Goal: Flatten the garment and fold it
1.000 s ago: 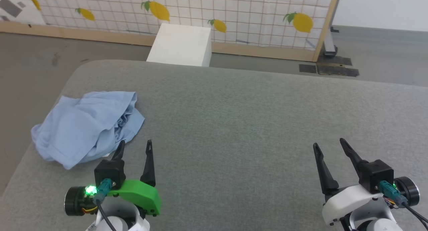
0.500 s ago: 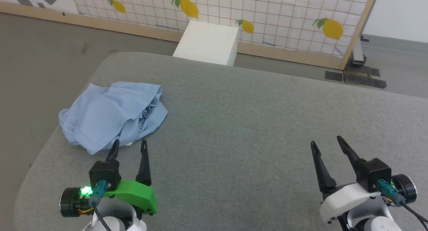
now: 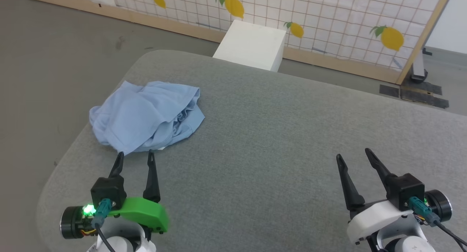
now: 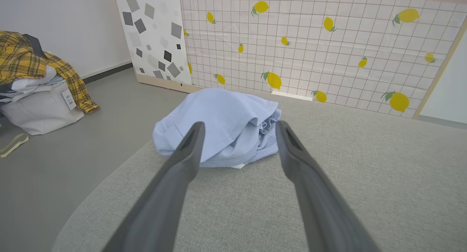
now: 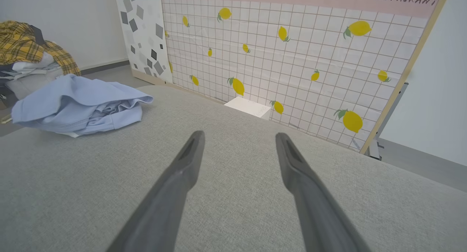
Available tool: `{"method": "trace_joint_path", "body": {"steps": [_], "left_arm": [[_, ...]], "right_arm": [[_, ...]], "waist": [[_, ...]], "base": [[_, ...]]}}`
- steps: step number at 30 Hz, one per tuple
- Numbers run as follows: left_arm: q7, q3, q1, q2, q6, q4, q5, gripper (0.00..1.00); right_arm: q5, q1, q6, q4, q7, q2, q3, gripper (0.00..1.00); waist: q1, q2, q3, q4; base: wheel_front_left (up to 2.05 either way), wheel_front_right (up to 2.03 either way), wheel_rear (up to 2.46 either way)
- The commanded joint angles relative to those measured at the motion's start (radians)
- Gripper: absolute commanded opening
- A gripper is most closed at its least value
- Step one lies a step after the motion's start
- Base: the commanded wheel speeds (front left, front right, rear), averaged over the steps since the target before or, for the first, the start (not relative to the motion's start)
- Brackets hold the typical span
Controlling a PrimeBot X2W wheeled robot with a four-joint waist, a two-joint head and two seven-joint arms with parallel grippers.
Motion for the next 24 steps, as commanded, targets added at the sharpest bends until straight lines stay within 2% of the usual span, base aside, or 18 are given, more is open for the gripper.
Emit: {"method": "trace_joint_path", "body": {"steps": [1, 24], "left_arm": [[-0.012, -0.002, -0.004, 0.009, 0.008, 0.006, -0.018, 1.0], [-0.059, -0.021, -0.006, 0.028, 0.044, 0.036, -0.056, 1.0]], "right_arm": [[0.002, -0.022, -0.001, 0.006, -0.01, 0.001, 0.002, 1.0], [0.009, -0.035, -0.001, 0.028, -0.04, 0.002, 0.006, 1.0]], "waist": [[0.0, 0.0, 0.002, 0.016], [0.0, 0.0, 0.005, 0.136]], "base": [[0.0, 0.0, 0.0], [0.0, 0.0, 0.0]]}}
